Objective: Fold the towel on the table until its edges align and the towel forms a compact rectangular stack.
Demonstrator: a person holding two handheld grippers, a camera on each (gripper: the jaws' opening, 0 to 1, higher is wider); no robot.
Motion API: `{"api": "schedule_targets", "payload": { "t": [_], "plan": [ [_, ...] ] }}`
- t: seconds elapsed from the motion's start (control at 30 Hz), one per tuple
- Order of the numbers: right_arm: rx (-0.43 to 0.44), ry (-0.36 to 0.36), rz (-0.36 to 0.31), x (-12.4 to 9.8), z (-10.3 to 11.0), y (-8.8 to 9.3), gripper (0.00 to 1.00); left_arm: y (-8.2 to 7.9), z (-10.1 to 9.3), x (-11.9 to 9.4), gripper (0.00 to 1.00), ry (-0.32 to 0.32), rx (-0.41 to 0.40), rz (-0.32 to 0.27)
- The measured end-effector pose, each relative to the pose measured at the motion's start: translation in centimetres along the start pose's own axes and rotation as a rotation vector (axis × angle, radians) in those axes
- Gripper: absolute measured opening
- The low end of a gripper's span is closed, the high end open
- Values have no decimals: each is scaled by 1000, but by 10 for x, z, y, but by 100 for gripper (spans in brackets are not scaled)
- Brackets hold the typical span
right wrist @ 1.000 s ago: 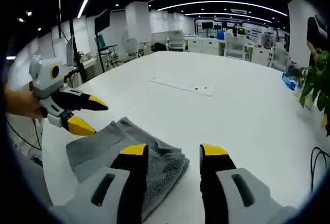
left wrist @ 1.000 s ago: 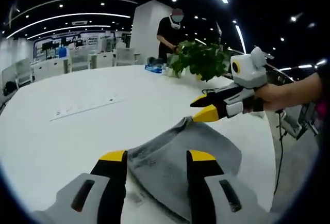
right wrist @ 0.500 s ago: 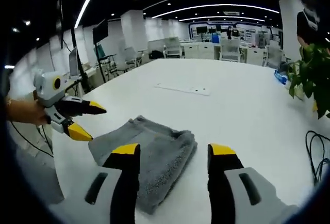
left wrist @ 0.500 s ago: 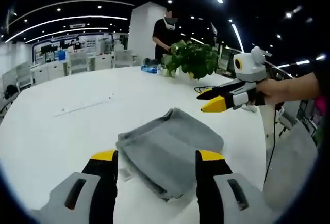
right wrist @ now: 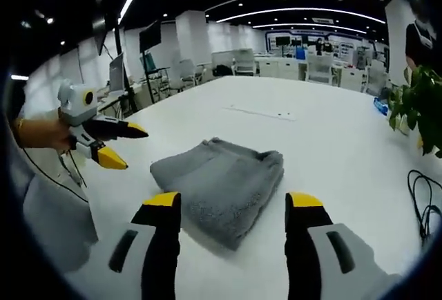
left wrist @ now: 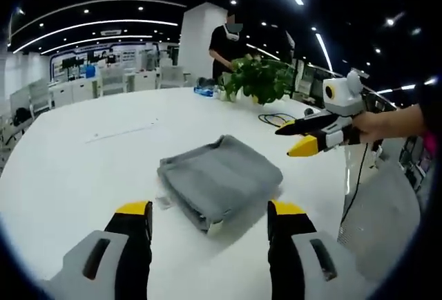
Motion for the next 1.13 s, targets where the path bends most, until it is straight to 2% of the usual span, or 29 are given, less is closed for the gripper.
{"api": "schedule_targets", "payload": {
  "t": [0.3,0.5,0.77,0.93,1.13],
  "plan": [
    [-15,-8,26,-19,27,22,64,21,-13,-26,71,2,0,21],
    [-20,-23,20,-28,41,25,66,33,-24,-39,71,-2,-10,33],
    [7,-17,29,-34,48,32,65,32,-27,-47,71,-7,-8,23],
    [0,0,16,-40,51,32,64,33,-26,-49,71,-15,3,27],
    [-2,-11,24,-42,58,38,63,36,-28,-51,71,-16,0,32]
  ]
}}
Point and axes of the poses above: the point that each gripper's makers call its tool centre point, and the gripper's own axes: x roughly forward along the fingers, z roughly to its left, y roughly out of its underside, the point moved 1 cm from there along -x, roughly backward along the fingers, and after that the axes turned 1 degree about -x, right-handed, at the moved point
